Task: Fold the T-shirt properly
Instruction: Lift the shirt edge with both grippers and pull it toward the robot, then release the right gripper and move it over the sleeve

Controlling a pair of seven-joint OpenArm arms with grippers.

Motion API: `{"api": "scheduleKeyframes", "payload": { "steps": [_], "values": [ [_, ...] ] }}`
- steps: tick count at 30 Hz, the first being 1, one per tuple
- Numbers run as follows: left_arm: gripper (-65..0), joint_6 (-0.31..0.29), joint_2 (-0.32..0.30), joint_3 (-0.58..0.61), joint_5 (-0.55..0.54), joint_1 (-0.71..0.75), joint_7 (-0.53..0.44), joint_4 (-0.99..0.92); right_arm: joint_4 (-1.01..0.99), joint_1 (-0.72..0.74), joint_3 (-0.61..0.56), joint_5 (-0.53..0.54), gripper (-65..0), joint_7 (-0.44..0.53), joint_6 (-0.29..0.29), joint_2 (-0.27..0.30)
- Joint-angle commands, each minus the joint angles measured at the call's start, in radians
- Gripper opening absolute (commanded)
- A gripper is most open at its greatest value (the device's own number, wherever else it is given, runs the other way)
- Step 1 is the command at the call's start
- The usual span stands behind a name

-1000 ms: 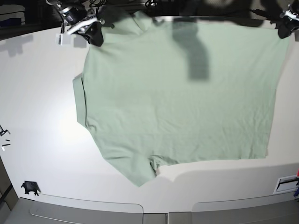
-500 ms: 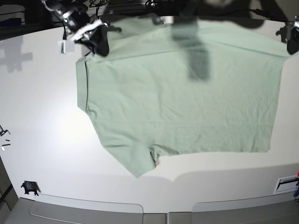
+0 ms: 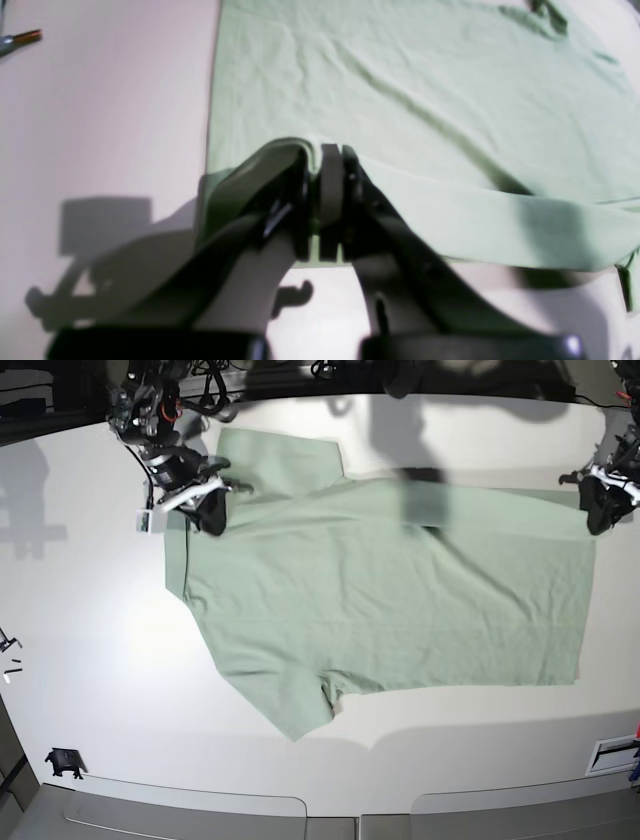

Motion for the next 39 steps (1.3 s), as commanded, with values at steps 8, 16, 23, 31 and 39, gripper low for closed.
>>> {"api": "scheduleKeyframes", "payload": {
  "steps": [8,16,23,31,39],
  "values": [
    [-65.0,0.072,-0.020,-0.003,0.111,-0.003,-0.079,0.014,-0.004,0.037,0.004,0.018,-65.0,0.034,0.008,0.006],
    [-65.0,0.071,-0.020,-0.003,0.113,-0.003,-0.099,0.014,-0.004,0.037,0.004,0.018,-65.0,0.042,0.008,0.006],
    [-65.0,0.071,-0.020,-0.003,0.113,-0.003,-0.099,0.014,-0.004,0.039,0.004,0.019,-63.5,0.045,0.009,0.006],
    [-36.2,0.071,-0.041,-0.015,0.114,-0.003,-0.125,0.014,0.039,0.039,0.026,0.108,-36.2,0.006,0.050,0.006],
    [-36.2,0.071,-0.138,-0.206,0.112,-0.002,-0.120,0.022,0.238,-0.031,0.153,0.161,-36.2,-0.083,0.064,0.014]
  ]
}}
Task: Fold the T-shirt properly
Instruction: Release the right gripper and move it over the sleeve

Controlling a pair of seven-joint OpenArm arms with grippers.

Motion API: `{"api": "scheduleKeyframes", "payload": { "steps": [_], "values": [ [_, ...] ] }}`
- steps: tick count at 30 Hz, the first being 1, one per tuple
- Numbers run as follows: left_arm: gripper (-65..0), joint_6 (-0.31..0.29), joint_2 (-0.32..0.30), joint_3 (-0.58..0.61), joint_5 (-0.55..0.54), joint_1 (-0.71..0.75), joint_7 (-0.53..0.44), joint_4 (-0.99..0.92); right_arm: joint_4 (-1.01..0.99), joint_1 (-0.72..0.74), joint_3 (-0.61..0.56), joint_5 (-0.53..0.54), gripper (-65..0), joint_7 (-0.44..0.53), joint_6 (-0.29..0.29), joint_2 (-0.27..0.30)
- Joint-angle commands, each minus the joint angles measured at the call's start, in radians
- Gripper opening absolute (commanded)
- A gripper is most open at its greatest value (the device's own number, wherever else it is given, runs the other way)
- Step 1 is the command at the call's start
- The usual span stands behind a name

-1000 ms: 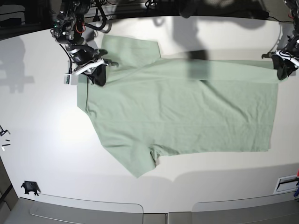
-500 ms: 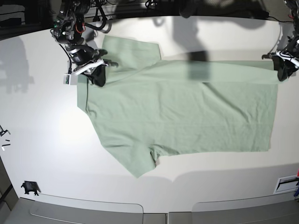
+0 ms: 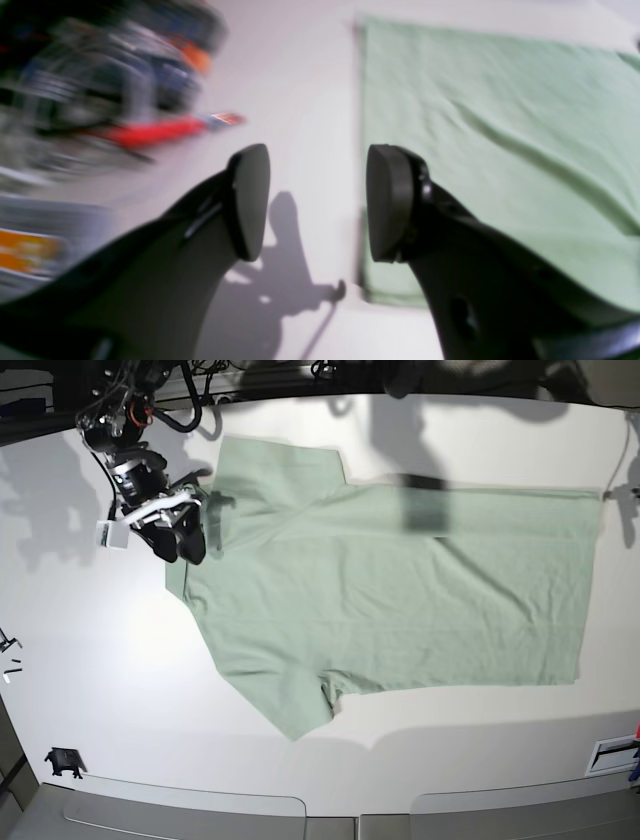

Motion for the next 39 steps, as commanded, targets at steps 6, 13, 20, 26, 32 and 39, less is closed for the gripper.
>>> {"api": "scheduleKeyframes", "payload": {
  "steps": [6,13,20,26,32,39],
  "values": [
    [-36.2,-0.002,-0.077,-0.144,-0.018,-0.002,-0.021,0.018,0.062,-0.180,0.015,0.113,-36.2,0.001,0.011,0.001],
    [-36.2,-0.002,-0.089,-0.165,-0.017,0.011,-0.011,0.018,0.047,-0.328,0.005,0.112,-36.4,0.004,-0.023,-0.041],
    [-36.2,-0.002,-0.089,-0.165,-0.018,0.011,-0.011,0.018,-0.119,-0.314,-0.037,0.112,-36.4,0.028,-0.058,-0.040],
    [-36.2,-0.002,-0.089,-0.165,-0.018,0.011,-0.011,0.018,-0.176,-0.303,-0.116,0.113,-36.4,0.034,-0.058,-0.040],
    [-36.2,-0.002,-0.089,-0.165,-0.017,0.011,-0.006,0.018,-0.175,-0.303,-0.187,0.113,-62.9,0.044,-0.056,-0.040],
    [-36.2,-0.003,-0.089,-0.165,-0.017,0.011,-0.004,0.018,-0.174,-0.251,-0.189,0.211,-65.0,0.048,0.075,-0.041]
  ]
}}
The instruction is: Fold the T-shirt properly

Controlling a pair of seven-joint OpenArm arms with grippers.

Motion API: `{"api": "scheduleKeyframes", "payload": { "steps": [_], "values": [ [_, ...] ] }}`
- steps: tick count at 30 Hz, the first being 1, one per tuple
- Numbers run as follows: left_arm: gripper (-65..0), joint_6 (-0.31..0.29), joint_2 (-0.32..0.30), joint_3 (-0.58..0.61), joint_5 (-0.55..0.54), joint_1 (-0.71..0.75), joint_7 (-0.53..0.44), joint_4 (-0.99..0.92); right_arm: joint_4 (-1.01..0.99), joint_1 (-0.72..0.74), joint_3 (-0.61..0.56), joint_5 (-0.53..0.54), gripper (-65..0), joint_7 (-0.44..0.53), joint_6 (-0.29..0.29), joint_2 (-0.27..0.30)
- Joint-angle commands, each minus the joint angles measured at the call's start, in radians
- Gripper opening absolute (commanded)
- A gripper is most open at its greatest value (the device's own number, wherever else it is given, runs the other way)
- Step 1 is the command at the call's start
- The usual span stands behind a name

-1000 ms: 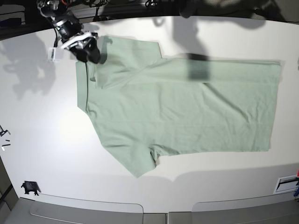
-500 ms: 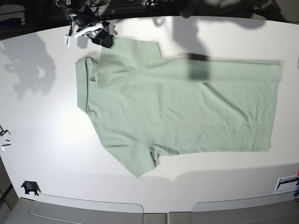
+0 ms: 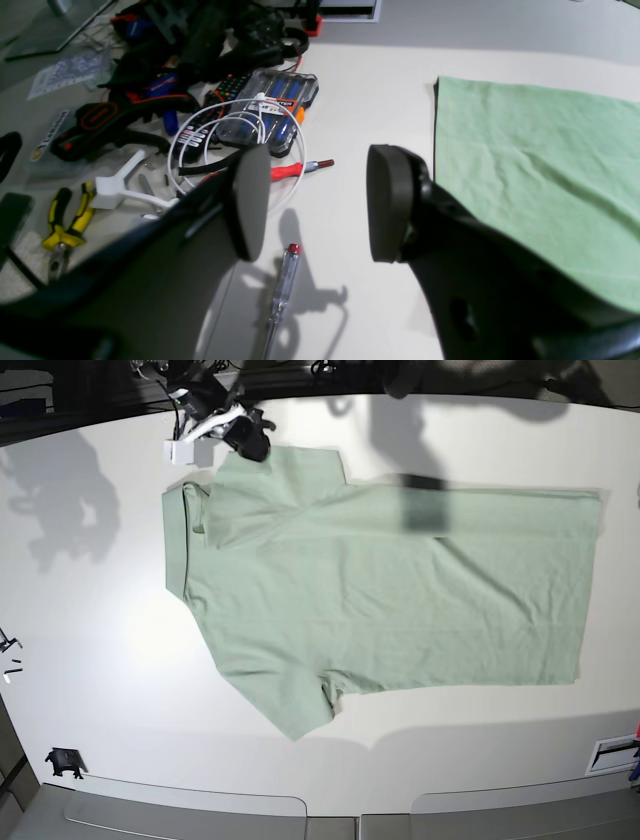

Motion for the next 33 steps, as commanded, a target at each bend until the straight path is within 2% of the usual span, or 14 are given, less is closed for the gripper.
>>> {"api": "scheduleKeyframes", "payload": {
  "steps": [1,5,7,14,19,24,25,27,29,33],
  "values": [
    [-36.2,-0.003,-0.027,-0.011,-0.013,0.003,-0.024,0.017,0.015,0.018,0.000,0.036,-65.0,0.021,0.029,0.005],
    [-36.2,-0.003,-0.027,-0.011,-0.013,0.003,-0.024,0.017,0.015,0.116,-0.031,0.036,-65.0,0.021,0.054,0.005],
    [-36.2,-0.003,-0.027,-0.011,-0.013,0.003,-0.024,0.017,0.015,0.171,-0.063,0.004,-65.0,0.022,0.054,0.005],
    [-36.2,-0.003,-0.027,-0.011,-0.013,0.003,-0.024,0.017,0.010,0.352,-0.180,-0.272,-65.0,0.133,0.050,0.005],
    [-36.2,-0.003,-0.027,-0.011,-0.013,0.003,-0.024,0.017,0.010,0.439,-0.219,-0.404,-65.0,0.183,0.035,0.005],
    [-36.2,-0.003,-0.027,-0.011,-0.013,0.003,-0.024,0.017,0.010,0.488,-0.219,-0.404,-65.0,0.188,0.036,0.000],
    [-36.2,-0.003,-0.027,-0.011,-0.013,0.003,-0.024,0.017,0.010,0.493,-0.219,-0.404,-61.7,0.190,0.036,0.000],
    [-36.2,-0.003,-0.027,-0.011,-0.013,0.003,-0.024,0.017,0.010,0.493,-0.219,-0.404,-49.4,0.203,0.036,0.000],
    [-36.2,-0.003,-0.027,-0.011,-0.013,0.003,-0.023,0.017,0.010,0.493,-0.219,-0.397,-42.2,0.203,0.036,0.000],
    [-36.2,-0.003,-0.027,-0.011,-0.027,0.003,0.003,0.017,0.010,0.493,-0.219,-0.397,-41.3,0.202,0.036,0.000]
  ]
}}
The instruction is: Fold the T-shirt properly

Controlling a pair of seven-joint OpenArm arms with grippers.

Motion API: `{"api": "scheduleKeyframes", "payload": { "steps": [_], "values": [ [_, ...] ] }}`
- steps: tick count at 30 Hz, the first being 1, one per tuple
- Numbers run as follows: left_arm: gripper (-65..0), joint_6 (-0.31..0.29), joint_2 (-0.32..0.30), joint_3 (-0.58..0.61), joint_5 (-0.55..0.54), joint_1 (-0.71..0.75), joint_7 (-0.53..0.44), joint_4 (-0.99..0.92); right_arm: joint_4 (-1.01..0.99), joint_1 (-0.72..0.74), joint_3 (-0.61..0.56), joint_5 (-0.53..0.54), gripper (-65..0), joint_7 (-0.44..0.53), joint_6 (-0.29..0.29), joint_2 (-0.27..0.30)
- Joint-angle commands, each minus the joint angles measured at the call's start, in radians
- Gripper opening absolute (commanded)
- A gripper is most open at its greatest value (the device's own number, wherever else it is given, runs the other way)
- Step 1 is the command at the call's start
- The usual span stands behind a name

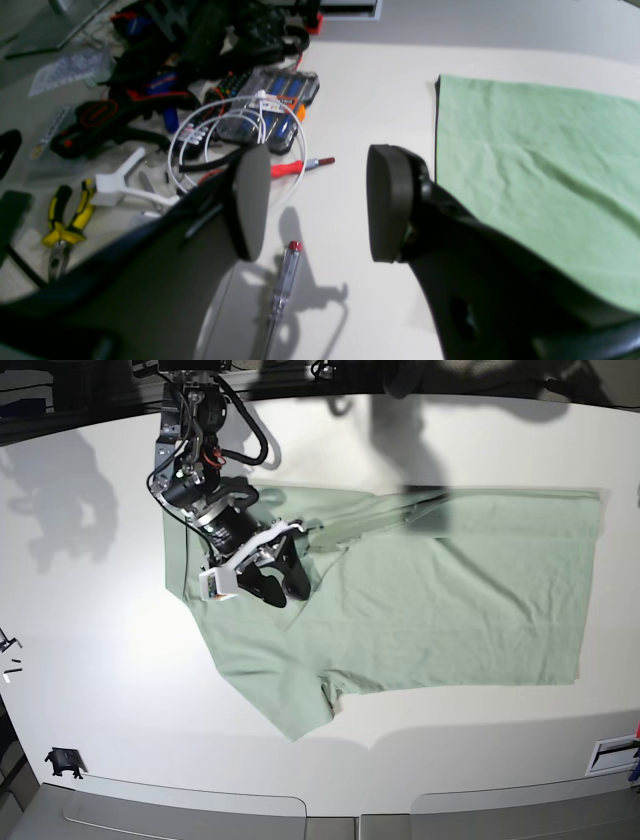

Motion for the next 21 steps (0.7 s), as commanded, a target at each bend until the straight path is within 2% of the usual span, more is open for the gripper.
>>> {"api": "scheduleKeyframes", "payload": {
  "steps": [1,4,6,9,10,13,14,15,17,19,21],
  "values": [
    [-36.2,-0.003,-0.027,-0.011,-0.037,0.003,-0.011,0.017,0.015,0.014,0.002,0.026,-41.3,0.027,0.008,0.000],
    [-36.2,-0.004,-0.021,-0.011,-0.134,0.006,0.059,0.017,0.019,0.013,0.006,0.035,-41.3,0.011,0.009,0.000],
    [-36.4,-0.015,-0.010,-0.011,-0.193,0.006,0.111,0.017,0.031,0.013,0.020,0.074,-41.4,-0.047,0.010,0.000],
    [-43.8,-0.090,0.020,0.010,-0.253,0.006,0.168,0.017,0.063,0.013,0.068,0.131,-43.2,-0.142,0.010,0.000],
    [-48.4,-0.108,0.029,0.029,-0.267,0.006,0.179,0.017,0.074,0.013,0.090,0.138,-47.0,-0.164,0.010,0.000],
    [-61.6,-0.113,0.059,0.119,-0.267,0.006,0.180,0.017,0.092,0.013,0.162,0.138,-65.0,-0.201,0.010,0.000],
    [-64.7,-0.113,0.065,0.160,-0.264,0.005,0.177,0.017,0.092,0.013,0.184,0.138,-65.0,-0.204,0.010,0.000],
    [-65.0,-0.113,0.068,0.205,-0.260,0.005,0.175,0.017,0.092,0.010,0.203,0.138,-65.0,-0.204,0.010,0.000],
    [-65.0,-0.113,0.072,0.299,-0.190,-0.002,0.135,0.017,0.092,0.004,0.234,0.137,-65.0,-0.204,0.011,0.002],
    [-65.0,-0.111,0.073,0.392,-0.054,-0.016,0.065,0.017,0.092,-0.007,0.248,0.117,-65.0,-0.202,0.010,0.008],
    [-65.0,-0.072,0.073,0.472,0.064,-0.041,0.019,0.016,0.092,-0.022,0.245,0.053,-65.0,-0.190,0.008,0.014]
  ]
}}
